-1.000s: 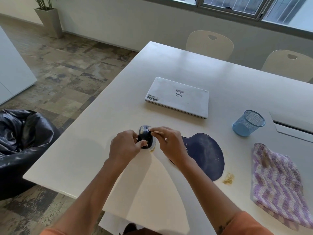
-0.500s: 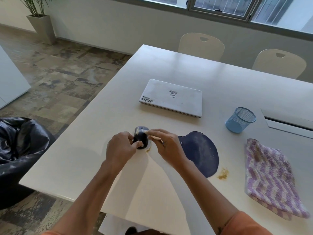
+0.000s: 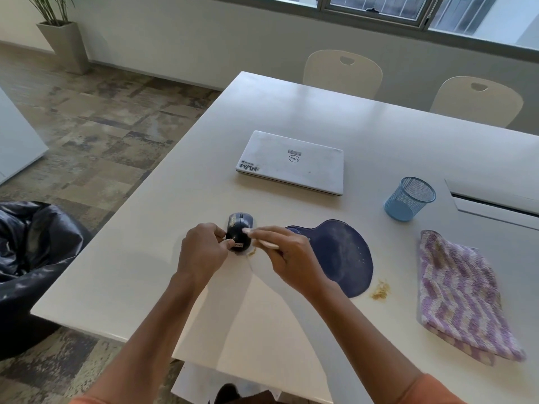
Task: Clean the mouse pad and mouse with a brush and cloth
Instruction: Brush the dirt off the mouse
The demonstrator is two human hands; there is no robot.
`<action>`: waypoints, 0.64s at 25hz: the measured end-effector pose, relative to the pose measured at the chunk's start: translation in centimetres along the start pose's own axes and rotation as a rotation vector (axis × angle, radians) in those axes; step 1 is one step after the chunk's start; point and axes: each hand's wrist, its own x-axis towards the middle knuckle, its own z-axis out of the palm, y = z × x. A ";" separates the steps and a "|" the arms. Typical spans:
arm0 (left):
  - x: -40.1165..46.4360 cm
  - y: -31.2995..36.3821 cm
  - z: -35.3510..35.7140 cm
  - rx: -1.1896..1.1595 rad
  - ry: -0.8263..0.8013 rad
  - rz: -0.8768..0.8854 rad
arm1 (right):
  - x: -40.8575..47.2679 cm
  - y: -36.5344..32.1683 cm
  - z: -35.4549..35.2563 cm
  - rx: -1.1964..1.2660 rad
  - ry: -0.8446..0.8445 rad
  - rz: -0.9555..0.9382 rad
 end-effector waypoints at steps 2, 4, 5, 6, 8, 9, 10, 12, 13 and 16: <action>-0.1 0.0 0.0 0.005 0.001 -0.004 | 0.7 -0.4 0.9 -0.026 0.009 -0.011; -0.2 0.0 -0.1 0.011 -0.004 0.014 | 0.3 -0.8 1.8 -0.056 -0.048 -0.049; -0.2 0.0 -0.2 0.009 -0.009 0.022 | -0.3 -0.9 2.1 -0.063 -0.083 -0.068; -0.3 0.0 -0.2 0.007 -0.011 0.025 | -1.2 -0.8 2.3 -0.062 -0.117 -0.079; -0.3 -0.1 -0.3 0.004 -0.007 0.014 | -2.8 -0.7 2.2 -0.063 -0.166 -0.081; -0.3 -0.2 -0.3 0.006 -0.002 0.008 | -3.3 -0.6 2.0 -0.065 -0.169 -0.078; -0.3 -0.3 -0.3 0.008 0.001 0.004 | -3.6 -0.5 1.8 -0.065 -0.152 -0.071; -0.3 -0.2 -0.2 0.006 0.000 -0.007 | -3.5 -0.2 1.5 -0.067 -0.086 -0.043; -0.3 -0.2 -0.2 0.002 -0.001 -0.010 | -3.4 -0.2 1.4 -0.072 -0.060 -0.032; -0.3 -0.1 -0.2 0.000 0.004 -0.002 | -3.6 -0.4 1.7 -0.065 -0.099 -0.023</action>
